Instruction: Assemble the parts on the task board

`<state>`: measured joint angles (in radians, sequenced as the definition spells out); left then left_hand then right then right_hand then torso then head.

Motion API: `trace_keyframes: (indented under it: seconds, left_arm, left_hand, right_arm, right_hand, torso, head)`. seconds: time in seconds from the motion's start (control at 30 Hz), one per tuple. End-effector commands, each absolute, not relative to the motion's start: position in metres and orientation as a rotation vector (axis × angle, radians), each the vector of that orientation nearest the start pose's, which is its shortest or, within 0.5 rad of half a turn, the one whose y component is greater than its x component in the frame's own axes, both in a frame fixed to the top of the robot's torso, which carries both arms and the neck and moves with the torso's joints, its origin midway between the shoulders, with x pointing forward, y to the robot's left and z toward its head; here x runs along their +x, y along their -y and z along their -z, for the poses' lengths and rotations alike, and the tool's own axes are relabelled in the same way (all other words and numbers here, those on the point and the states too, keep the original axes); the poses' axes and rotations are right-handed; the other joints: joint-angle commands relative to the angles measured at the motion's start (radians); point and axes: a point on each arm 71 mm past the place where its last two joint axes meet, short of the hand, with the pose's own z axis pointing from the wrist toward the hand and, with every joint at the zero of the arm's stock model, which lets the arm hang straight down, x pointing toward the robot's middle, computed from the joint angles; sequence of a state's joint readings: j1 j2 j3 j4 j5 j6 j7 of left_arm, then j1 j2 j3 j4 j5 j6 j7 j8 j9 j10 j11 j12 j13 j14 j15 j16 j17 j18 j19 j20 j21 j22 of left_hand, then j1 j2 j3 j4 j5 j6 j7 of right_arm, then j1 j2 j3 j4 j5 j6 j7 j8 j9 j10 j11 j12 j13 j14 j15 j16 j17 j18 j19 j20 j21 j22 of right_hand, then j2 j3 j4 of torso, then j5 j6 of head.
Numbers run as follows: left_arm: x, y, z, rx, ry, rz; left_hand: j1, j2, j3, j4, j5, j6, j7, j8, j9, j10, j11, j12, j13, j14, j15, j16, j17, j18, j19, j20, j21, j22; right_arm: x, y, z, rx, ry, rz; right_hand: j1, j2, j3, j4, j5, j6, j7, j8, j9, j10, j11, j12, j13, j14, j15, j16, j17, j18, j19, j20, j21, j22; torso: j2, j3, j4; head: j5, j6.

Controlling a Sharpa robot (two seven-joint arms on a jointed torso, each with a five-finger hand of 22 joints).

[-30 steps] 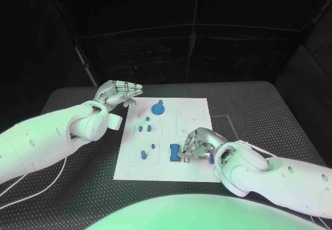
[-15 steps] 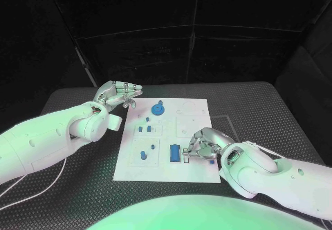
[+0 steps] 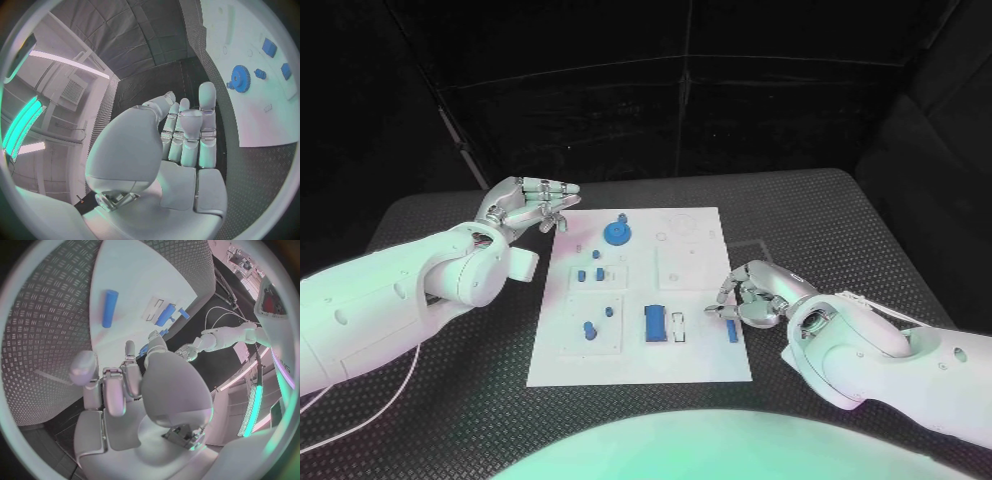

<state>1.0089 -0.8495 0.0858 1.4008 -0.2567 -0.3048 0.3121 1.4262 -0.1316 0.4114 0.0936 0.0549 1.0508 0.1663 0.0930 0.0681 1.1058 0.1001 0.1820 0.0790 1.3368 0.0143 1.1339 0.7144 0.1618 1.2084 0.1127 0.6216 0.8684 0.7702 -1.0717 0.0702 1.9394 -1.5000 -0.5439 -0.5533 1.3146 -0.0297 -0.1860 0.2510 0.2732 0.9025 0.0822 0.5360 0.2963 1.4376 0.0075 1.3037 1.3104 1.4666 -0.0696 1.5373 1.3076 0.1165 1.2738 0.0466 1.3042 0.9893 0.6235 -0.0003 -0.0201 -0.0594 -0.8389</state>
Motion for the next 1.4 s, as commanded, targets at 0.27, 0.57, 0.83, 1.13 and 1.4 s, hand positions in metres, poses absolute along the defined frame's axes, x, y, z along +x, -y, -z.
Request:
trace_keyframes:
  seconds: [0.27, 0.57, 0.83, 1.13, 1.4]
  left_arm:
    - [0.486, -0.25, 0.236, -1.053, -1.505, 1.35]
    - [0.486, -0.252, 0.236, -1.054, -1.503, 1.346]
    - [0.486, -0.253, 0.237, -1.055, -1.504, 1.344]
    - [0.486, -0.254, 0.238, -1.057, -1.504, 1.34]
    - [0.485, -0.254, 0.239, -1.059, -1.506, 1.339]
  left_hand:
    - [0.0, 0.008, 0.0, -0.004, -0.003, -0.006, 0.002, 0.004, 0.0, -0.005, 0.001, 0.006, -0.001, -0.006, 0.0, -0.002, -0.001, 0.021, -0.005, 0.002, -0.007, -0.002]
    - [0.0, 0.009, 0.0, -0.004, -0.003, -0.005, 0.002, 0.005, 0.0, -0.005, 0.001, 0.007, -0.001, -0.007, 0.0, -0.002, -0.001, 0.021, -0.005, 0.002, -0.007, -0.002]
    - [0.0, 0.009, 0.0, -0.004, -0.003, -0.005, 0.002, 0.005, 0.0, -0.005, 0.001, 0.007, -0.001, -0.007, 0.0, -0.002, -0.001, 0.021, -0.005, 0.002, -0.007, -0.002]
    - [0.0, 0.009, 0.0, -0.004, -0.003, -0.005, 0.002, 0.005, 0.0, -0.005, 0.001, 0.007, -0.001, -0.007, 0.0, -0.002, -0.001, 0.021, -0.005, 0.002, -0.007, -0.002]
    - [0.0, 0.009, 0.0, -0.004, -0.003, -0.005, 0.002, 0.005, 0.0, -0.005, 0.001, 0.007, -0.001, -0.007, 0.0, -0.002, -0.001, 0.021, -0.005, 0.002, -0.007, -0.002]
  right_arm:
    - [0.341, 0.224, 0.278, 0.278, -1.877, -0.415]
    - [0.33, 0.225, 0.29, 0.211, -1.942, -0.335]
    - [0.322, 0.223, 0.295, 0.175, -1.954, -0.306]
    - [0.322, 0.222, 0.294, 0.152, -1.918, -0.298]
    - [0.323, 0.22, 0.291, 0.151, -1.869, -0.337]
  right_hand:
    - [0.02, -0.006, -0.028, 0.023, 0.095, 0.039, -0.004, -0.022, -0.012, -0.007, -0.006, -0.005, 0.003, 0.082, 0.008, -0.011, 0.152, -0.005, -0.008, 0.006, -0.012, -0.01]
    - [-0.023, -0.032, -0.053, 0.042, 0.083, 0.068, -0.015, -0.018, -0.005, 0.0, -0.015, 0.003, 0.01, 0.083, 0.001, -0.01, 0.157, -0.006, -0.003, -0.001, -0.009, -0.002]
    - [-0.056, -0.05, -0.05, 0.043, 0.055, 0.077, -0.02, -0.013, 0.004, 0.001, -0.019, 0.003, 0.011, 0.084, -0.003, -0.01, 0.159, -0.007, -0.001, -0.004, -0.009, 0.0]
    - [-0.056, -0.06, -0.042, 0.041, 0.048, 0.08, -0.022, -0.009, 0.009, 0.002, -0.021, 0.004, 0.012, 0.084, -0.005, -0.009, 0.16, -0.007, -0.001, -0.006, -0.009, 0.001]
    - [-0.035, -0.062, -0.029, 0.038, 0.051, 0.076, -0.023, -0.006, 0.015, 0.004, -0.022, 0.006, 0.015, 0.084, -0.006, -0.008, 0.162, -0.007, 0.001, -0.008, -0.009, 0.003]
  torso:
    - [-0.001, -0.0005, 0.0038]
    - [-0.001, 0.0001, 0.0014]
    - [-0.001, 0.0006, 0.0024]
    - [0.0, 0.0004, 0.0052]
    - [-0.001, 0.0008, 0.0038]
  head:
    - [-0.009, -0.009]
    - [-0.01, -0.013]
    - [-0.013, -0.014]
    - [-0.016, -0.011]
    - [-0.018, -0.012]
